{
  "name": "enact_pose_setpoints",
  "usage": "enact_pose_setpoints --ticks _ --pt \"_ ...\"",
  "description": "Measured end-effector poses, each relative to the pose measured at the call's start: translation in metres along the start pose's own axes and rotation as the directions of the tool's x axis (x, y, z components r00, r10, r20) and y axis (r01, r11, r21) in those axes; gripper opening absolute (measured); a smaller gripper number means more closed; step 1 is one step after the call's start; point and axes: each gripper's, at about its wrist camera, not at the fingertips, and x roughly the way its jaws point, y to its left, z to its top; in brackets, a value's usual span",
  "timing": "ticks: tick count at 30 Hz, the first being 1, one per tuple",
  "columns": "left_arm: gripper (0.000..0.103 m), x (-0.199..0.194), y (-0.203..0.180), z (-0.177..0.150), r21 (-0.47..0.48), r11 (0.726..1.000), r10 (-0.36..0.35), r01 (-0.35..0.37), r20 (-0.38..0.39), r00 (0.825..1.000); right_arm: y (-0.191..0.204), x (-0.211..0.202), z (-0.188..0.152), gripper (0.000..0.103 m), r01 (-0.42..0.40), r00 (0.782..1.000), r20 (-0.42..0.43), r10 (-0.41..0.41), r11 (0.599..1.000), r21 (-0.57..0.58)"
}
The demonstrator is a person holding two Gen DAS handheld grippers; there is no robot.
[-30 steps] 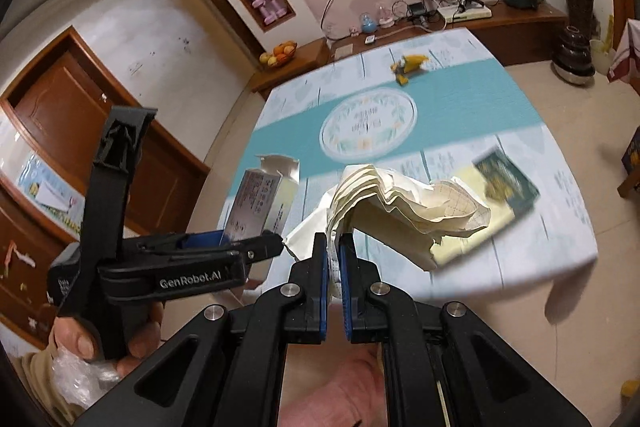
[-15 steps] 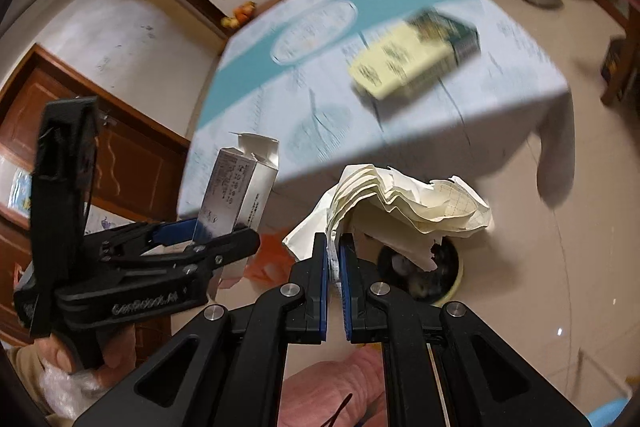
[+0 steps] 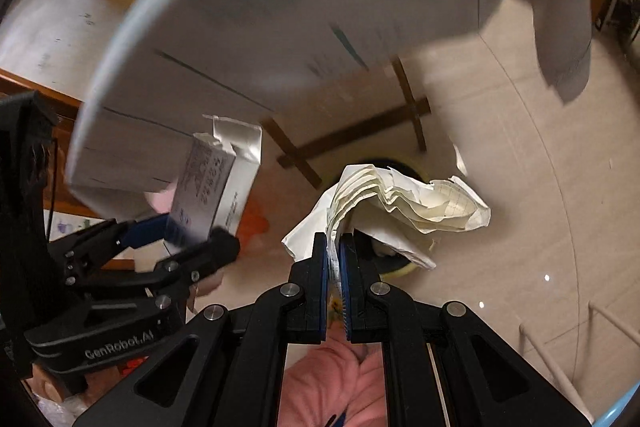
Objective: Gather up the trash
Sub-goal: 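Carry silver box and tissue down over the bin and open both grippers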
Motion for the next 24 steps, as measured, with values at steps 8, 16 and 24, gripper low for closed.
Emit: enact_pose_setpoints --ticks 8,16,24 --pt "0.064 0.097 -0.005 0.005 0.009 1.000 -0.002 0.002 -0.031 1.000 -0.036 0.085 -0.014 0.005 0.030 0.999 -0.017 -0.029 0.998 0.057" --pt "0.082 0.137 -0.009 0.008 0.055 0.996 0.068 -0.068 -0.011 0.998 -0.063 0.133 -0.013 0.005 0.036 0.999 -0.011 -0.035 0.994 0.099" --pt "0.083 0.134 0.017 0.004 0.027 0.995 0.092 -0.093 0.027 0.995 -0.063 0.151 -0.003 0.006 0.053 0.999 -0.014 -0.051 0.994 0.098"
